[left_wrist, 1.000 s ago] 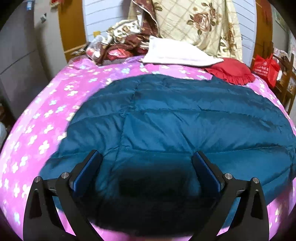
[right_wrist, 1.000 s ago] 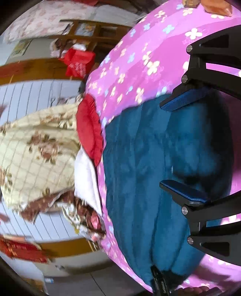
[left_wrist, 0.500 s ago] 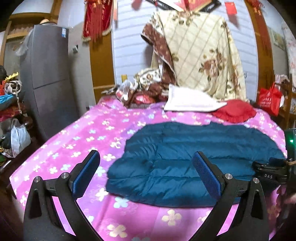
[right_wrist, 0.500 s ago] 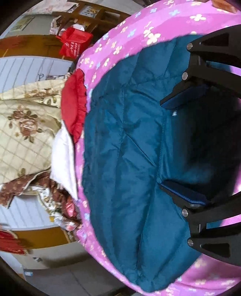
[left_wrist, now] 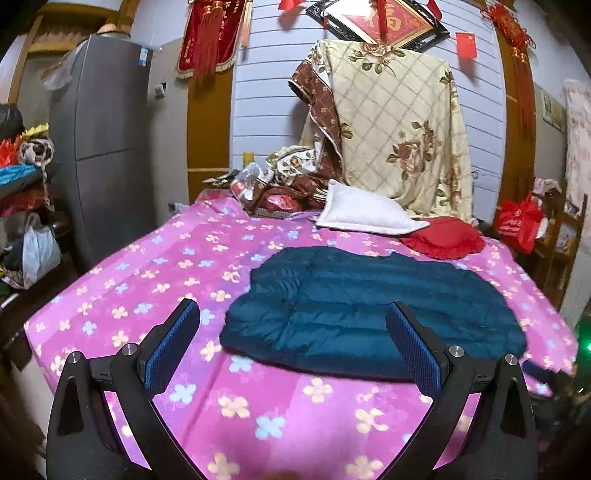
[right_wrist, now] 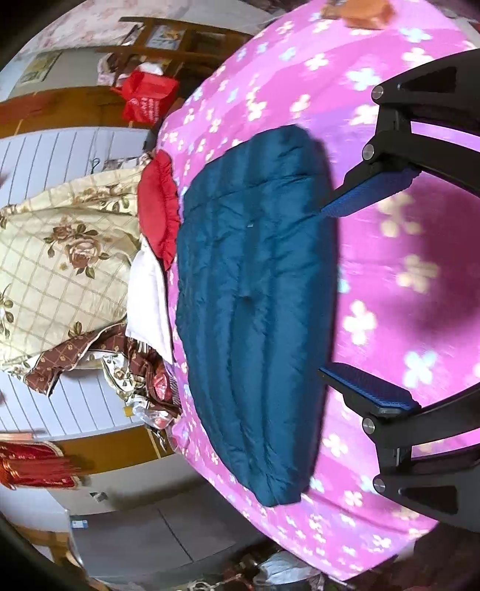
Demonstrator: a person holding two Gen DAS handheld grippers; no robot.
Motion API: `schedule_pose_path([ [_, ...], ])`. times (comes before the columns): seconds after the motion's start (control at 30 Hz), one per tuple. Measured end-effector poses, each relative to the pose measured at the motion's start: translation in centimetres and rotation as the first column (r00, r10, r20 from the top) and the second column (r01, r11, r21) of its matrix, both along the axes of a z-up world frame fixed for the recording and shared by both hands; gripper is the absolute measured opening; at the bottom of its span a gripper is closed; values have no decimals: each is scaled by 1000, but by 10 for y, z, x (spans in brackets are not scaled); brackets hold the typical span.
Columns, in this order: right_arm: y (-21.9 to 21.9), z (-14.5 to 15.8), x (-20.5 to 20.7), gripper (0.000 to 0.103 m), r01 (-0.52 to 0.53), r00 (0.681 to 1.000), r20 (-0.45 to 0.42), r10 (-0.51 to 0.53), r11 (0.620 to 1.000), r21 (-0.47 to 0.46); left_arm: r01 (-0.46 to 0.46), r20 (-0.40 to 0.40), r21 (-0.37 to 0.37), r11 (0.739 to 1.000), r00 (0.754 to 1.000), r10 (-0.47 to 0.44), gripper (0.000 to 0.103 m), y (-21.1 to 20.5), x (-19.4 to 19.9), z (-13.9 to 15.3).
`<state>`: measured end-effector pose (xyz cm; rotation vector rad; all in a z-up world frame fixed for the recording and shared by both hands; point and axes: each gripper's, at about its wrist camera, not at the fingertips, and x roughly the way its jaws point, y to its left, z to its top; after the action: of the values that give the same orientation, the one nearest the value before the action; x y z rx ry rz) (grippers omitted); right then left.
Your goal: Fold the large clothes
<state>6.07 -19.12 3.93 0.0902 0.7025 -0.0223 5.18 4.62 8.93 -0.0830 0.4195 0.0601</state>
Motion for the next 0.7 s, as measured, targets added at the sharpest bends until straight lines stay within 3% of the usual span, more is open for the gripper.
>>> schedule_pose_path([
  [0.33, 21, 29, -43, 79, -14, 998, 55, 16, 999, -40, -18, 74, 20, 1000, 997, 17, 101, -6, -48, 27],
  [0.53, 33, 37, -56, 79, -24, 998, 48, 27, 998, -63, 39, 24, -16, 999, 999, -39, 101, -10, -59, 30],
  [0.7, 41, 33, -60, 79, -31, 999, 38, 34, 995, -97, 51, -24, 16, 999, 998, -50, 101, -20, -62, 21],
])
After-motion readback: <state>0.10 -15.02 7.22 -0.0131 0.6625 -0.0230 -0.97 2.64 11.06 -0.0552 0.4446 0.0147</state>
